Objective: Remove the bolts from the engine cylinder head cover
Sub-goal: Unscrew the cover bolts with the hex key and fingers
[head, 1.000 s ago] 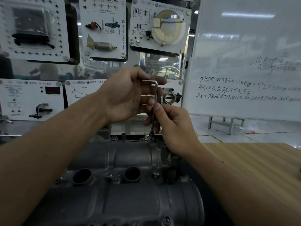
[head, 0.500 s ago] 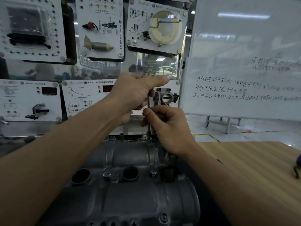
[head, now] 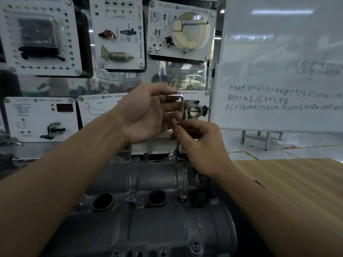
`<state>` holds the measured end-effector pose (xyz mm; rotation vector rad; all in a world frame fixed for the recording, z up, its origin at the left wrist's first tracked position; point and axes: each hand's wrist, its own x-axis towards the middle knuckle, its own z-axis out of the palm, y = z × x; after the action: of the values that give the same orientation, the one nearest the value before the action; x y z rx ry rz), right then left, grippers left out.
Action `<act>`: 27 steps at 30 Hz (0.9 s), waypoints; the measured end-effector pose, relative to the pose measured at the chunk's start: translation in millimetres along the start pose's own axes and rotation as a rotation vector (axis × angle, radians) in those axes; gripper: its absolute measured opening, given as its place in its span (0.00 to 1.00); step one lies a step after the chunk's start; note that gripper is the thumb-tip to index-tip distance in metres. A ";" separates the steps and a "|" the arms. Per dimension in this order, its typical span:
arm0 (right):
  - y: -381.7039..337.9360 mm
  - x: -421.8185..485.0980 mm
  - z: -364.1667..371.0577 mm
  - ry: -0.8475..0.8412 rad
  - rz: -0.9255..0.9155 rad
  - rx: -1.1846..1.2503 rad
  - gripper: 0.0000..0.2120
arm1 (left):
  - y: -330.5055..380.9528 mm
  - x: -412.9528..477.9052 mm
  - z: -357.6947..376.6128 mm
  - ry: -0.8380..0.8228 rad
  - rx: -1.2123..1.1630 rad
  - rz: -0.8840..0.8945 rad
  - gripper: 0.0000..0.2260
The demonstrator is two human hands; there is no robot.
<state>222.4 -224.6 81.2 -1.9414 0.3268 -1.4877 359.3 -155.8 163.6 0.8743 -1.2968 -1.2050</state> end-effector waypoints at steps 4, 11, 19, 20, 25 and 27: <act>0.3 -1.0 -0.1 0.038 -0.017 0.011 0.07 | 1.8 -1.0 -0.3 -0.086 0.085 0.051 0.16; -1.2 -1.3 -1.0 0.010 -0.006 -0.021 0.02 | -4.7 8.2 15.6 0.321 0.412 0.237 0.20; -2.9 -0.9 0.7 0.025 -0.032 0.023 0.05 | -8.7 14.9 21.5 0.420 0.263 0.316 0.04; -2.4 -0.6 0.2 0.025 -0.033 0.039 0.05 | -8.8 15.5 22.1 0.426 0.272 0.336 0.02; 0.6 3.2 -1.0 0.038 0.027 0.138 0.06 | -8.7 17.2 20.4 0.390 0.164 0.334 0.07; 2.1 5.2 -1.5 0.051 0.041 0.155 0.05 | -5.9 15.4 14.1 0.315 0.057 0.281 0.09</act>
<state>223.1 -229.7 84.0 -1.7676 0.2640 -1.4931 342.8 -169.7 163.2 0.8519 -1.1552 -0.7789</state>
